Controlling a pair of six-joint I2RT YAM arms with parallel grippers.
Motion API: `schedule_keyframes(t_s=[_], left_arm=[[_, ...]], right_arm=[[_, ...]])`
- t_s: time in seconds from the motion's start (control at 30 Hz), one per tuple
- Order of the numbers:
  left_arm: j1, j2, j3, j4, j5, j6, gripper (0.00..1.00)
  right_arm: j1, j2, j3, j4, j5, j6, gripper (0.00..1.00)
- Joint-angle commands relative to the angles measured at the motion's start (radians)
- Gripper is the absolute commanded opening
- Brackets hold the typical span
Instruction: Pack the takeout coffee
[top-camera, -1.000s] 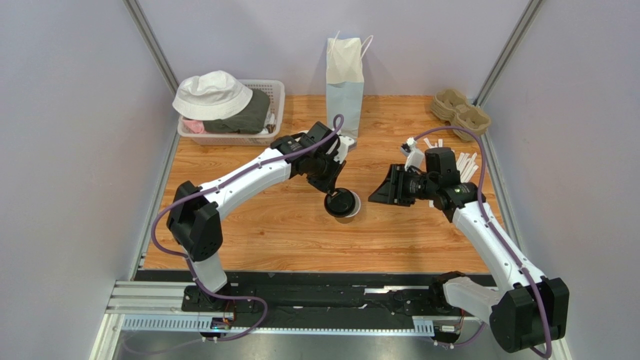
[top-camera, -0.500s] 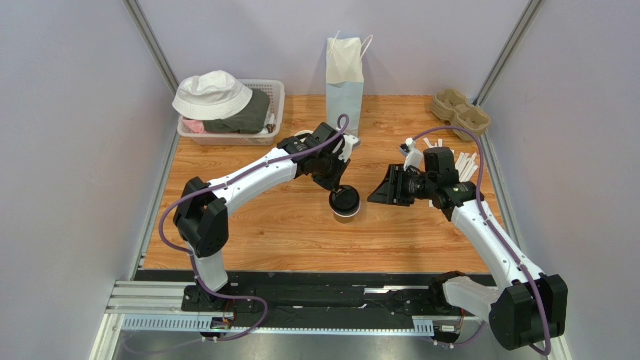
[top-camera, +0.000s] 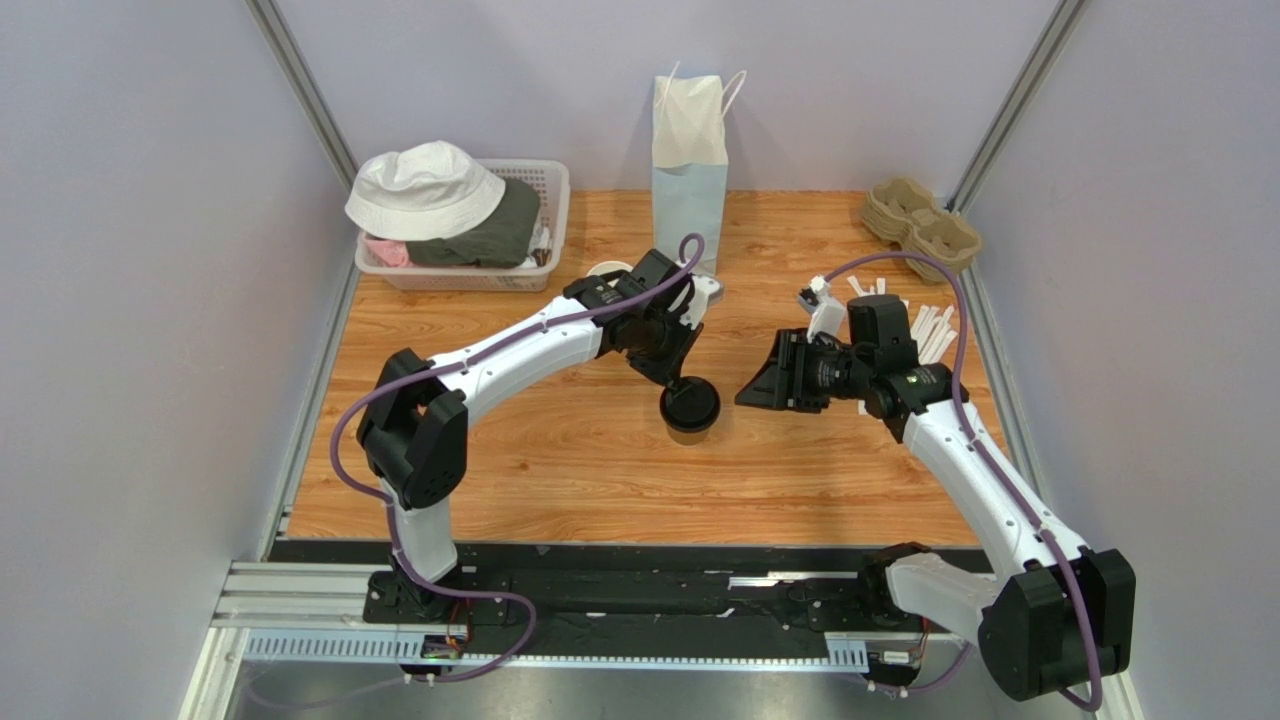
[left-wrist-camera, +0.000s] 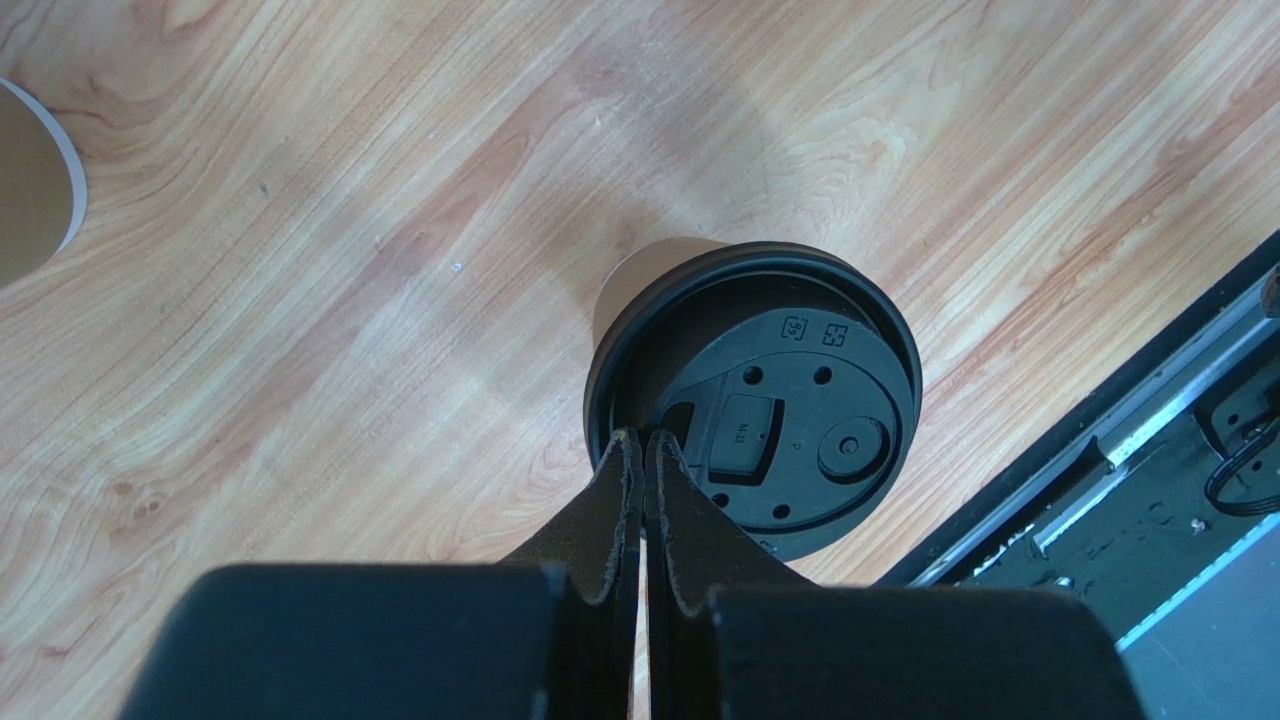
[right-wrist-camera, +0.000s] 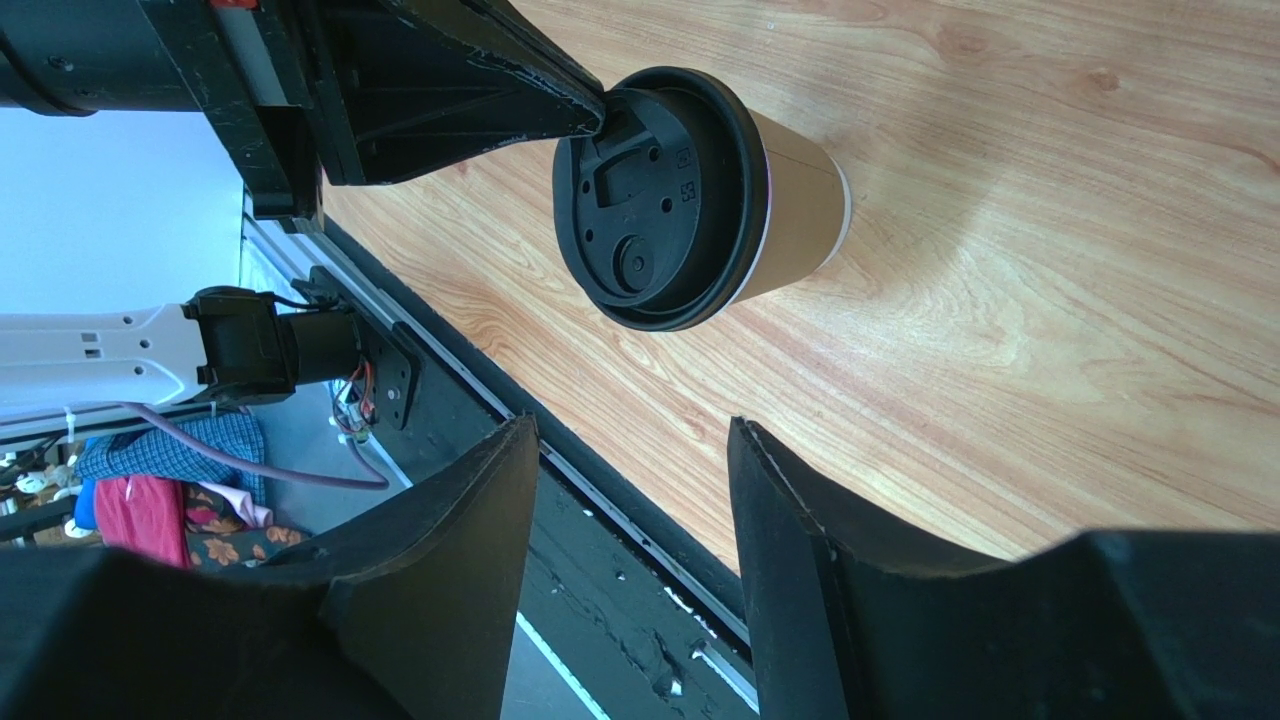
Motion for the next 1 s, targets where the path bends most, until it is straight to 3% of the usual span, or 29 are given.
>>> schedule_keyframes(t_s=[0.0, 0.2, 0.3, 0.33, 0.43, 0.57, 0.6, 0.77, 0.87, 0.9, 0.97], left_arm=[[-0.010, 0.007, 0.044, 0.006, 0.002, -0.009, 0.00], [-0.016, 0.004, 0.041, -0.003, -0.001, -0.008, 0.02], [-0.016, 0.001, 0.046, -0.006, 0.000, -0.006, 0.10], [-0.014, -0.002, 0.051, -0.009, 0.002, -0.006, 0.19], [-0.014, -0.005, 0.075, -0.023, 0.005, 0.000, 0.33], [-0.016, -0.016, 0.097, -0.037, 0.013, -0.006, 0.42], [-0.014, -0.022, 0.100, -0.042, 0.014, -0.005, 0.49], [-0.014, -0.070, 0.135, -0.063, -0.006, 0.001, 0.54], [-0.008, -0.172, 0.106, -0.028, -0.015, 0.012, 0.81], [-0.004, -0.250, 0.088, -0.008, -0.021, 0.011, 0.98], [0.016, -0.342, 0.007, 0.076, -0.006, 0.020, 0.98]], right_arm=[[0.002, -0.012, 0.018, 0.024, -0.009, -0.025, 0.54], [0.001, -0.002, 0.025, 0.020, -0.009, -0.035, 0.59], [-0.001, 0.004, 0.032, 0.017, -0.013, -0.039, 0.64], [0.001, 0.009, 0.037, 0.015, -0.015, -0.041, 0.67], [0.001, 0.011, 0.045, 0.012, -0.022, -0.048, 0.69], [0.001, 0.014, 0.054, 0.008, -0.032, -0.056, 0.70], [0.001, 0.015, 0.057, 0.006, -0.033, -0.059, 0.71], [0.001, 0.009, 0.087, 0.001, -0.052, -0.078, 0.73], [0.001, 0.001, 0.117, -0.009, -0.061, -0.113, 0.78], [0.001, 0.000, 0.149, -0.015, -0.059, -0.124, 0.80], [-0.001, 0.001, 0.182, -0.032, -0.061, -0.163, 0.85]])
